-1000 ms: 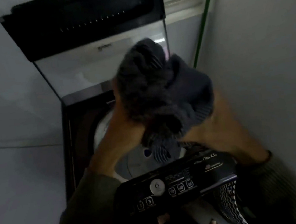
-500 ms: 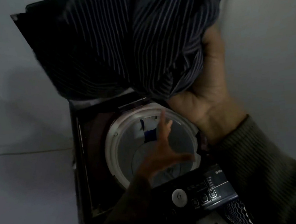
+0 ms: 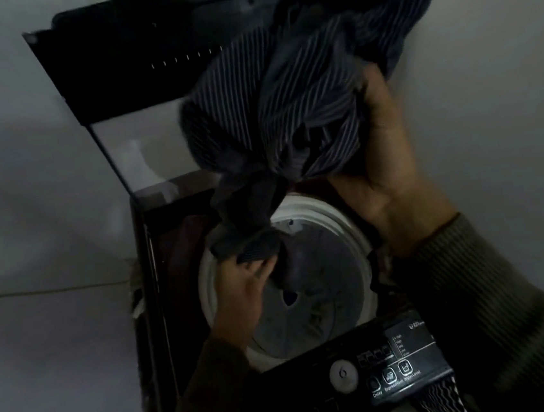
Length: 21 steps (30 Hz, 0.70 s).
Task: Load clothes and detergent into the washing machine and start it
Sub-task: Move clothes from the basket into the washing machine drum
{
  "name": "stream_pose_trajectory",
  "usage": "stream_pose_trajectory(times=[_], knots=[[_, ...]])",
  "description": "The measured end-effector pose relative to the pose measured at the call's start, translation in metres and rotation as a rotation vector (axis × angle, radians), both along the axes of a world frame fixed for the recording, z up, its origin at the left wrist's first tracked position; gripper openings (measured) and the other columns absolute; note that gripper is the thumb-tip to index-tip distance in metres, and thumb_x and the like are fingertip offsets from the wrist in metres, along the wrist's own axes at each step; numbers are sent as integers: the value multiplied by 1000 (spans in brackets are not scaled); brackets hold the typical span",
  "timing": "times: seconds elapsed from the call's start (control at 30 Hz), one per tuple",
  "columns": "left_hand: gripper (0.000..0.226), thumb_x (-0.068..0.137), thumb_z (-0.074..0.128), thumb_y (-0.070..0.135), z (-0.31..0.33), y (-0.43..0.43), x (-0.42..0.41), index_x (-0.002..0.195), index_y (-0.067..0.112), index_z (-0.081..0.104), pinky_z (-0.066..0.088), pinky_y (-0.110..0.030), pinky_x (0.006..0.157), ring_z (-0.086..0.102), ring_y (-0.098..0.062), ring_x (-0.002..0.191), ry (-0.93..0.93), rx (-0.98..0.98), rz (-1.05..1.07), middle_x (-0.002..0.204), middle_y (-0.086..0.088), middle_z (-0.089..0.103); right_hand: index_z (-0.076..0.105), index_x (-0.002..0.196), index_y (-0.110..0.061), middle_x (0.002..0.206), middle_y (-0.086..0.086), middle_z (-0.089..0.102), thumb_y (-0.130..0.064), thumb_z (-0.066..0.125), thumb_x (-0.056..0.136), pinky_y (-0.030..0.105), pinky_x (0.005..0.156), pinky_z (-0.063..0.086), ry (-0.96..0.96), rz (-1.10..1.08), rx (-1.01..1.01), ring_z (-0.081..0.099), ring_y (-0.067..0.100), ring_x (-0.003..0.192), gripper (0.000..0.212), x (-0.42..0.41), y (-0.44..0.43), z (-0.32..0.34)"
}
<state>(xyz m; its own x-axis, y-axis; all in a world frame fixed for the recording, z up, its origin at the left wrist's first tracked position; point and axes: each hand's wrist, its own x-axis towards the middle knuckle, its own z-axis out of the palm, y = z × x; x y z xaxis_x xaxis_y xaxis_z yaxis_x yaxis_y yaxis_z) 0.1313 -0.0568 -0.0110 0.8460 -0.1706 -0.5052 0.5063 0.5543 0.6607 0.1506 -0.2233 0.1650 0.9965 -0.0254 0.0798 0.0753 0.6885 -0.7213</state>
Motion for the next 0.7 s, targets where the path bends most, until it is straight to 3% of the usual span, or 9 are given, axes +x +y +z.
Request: stream_pose_trajectory(times=[0.1, 0.2, 0.27, 0.37, 0.43, 0.5, 0.57, 0.63, 0.7], knots=[[62, 88, 39, 19, -4, 27, 19, 147, 0, 39, 51, -53, 88, 62, -38, 117, 133, -200, -29, 144, -22, 51, 51, 139, -15, 135, 11, 60, -34, 83, 71, 55, 103, 45, 178, -208, -264, 58, 32, 123, 78, -7, -8, -35], [59, 84, 42, 17, -5, 25, 24, 141, 3, 48, 43, -63, 97, 60, -46, 119, 202, -235, -54, 132, -24, 61, 57, 128, -21, 121, 0, 68, -17, 82, 75, 37, 90, 56, 255, -340, -515, 67, 16, 109, 58, -18, -5, -79], [51, 92, 38, 24, -9, 19, 25, 137, 7, 53, 35, -69, 105, 55, -47, 123, 195, -267, -85, 134, -22, 60, 49, 127, -16, 118, -4, 65, -6, 81, 75, 24, 84, 54, 259, -327, -658, 66, 6, 104, 62, -25, -1, -108], [56, 99, 41, 52, -10, -1, 23, 138, 14, 57, 35, -64, 110, 54, -40, 128, 120, -235, -210, 139, -18, 58, 42, 126, -15, 114, -15, 59, -8, 85, 73, 11, 76, 49, 321, -238, -868, 62, -6, 97, 68, -37, 2, -145], [67, 90, 53, 60, -17, -16, 24, 137, 12, 57, 35, -58, 113, 54, -37, 128, 84, -193, -271, 142, -20, 54, 42, 126, -16, 114, -13, 58, -17, 85, 74, 5, 70, 45, 390, -149, -1019, 59, -4, 96, 67, -44, 2, -163], [81, 76, 75, 60, -37, -27, 23, 140, 16, 53, 42, -56, 110, 57, -34, 127, 39, 27, -307, 141, -15, 57, 40, 132, -16, 122, -5, 57, -28, 83, 76, 9, 73, 45, 472, -11, -1160, 59, 7, 102, 71, -49, 1, -186], [97, 58, 88, 62, -57, -32, 16, 140, 23, 53, 54, -49, 98, 66, -26, 116, 55, 280, -323, 132, -5, 65, 40, 135, -17, 128, 1, 56, -37, 78, 77, 29, 87, 51, 537, 65, -1274, 58, 19, 112, 72, -50, 1, -207], [101, 54, 90, 59, -76, -38, 10, 141, 26, 50, 57, -46, 93, 67, -23, 112, 70, 336, -339, 130, -3, 65, 39, 139, -16, 136, 10, 48, -37, 72, 79, 45, 100, 46, 591, 102, -1427, 51, 30, 123, 72, -47, -2, -225], [92, 64, 88, 50, -98, -46, 11, 143, 26, 48, 57, -46, 94, 64, -25, 114, 86, 345, -339, 133, -4, 62, 32, 146, -17, 144, 18, 34, -32, 68, 83, 49, 107, 40, 702, 139, -1519, 39, 41, 130, 74, -45, -8, -237]])
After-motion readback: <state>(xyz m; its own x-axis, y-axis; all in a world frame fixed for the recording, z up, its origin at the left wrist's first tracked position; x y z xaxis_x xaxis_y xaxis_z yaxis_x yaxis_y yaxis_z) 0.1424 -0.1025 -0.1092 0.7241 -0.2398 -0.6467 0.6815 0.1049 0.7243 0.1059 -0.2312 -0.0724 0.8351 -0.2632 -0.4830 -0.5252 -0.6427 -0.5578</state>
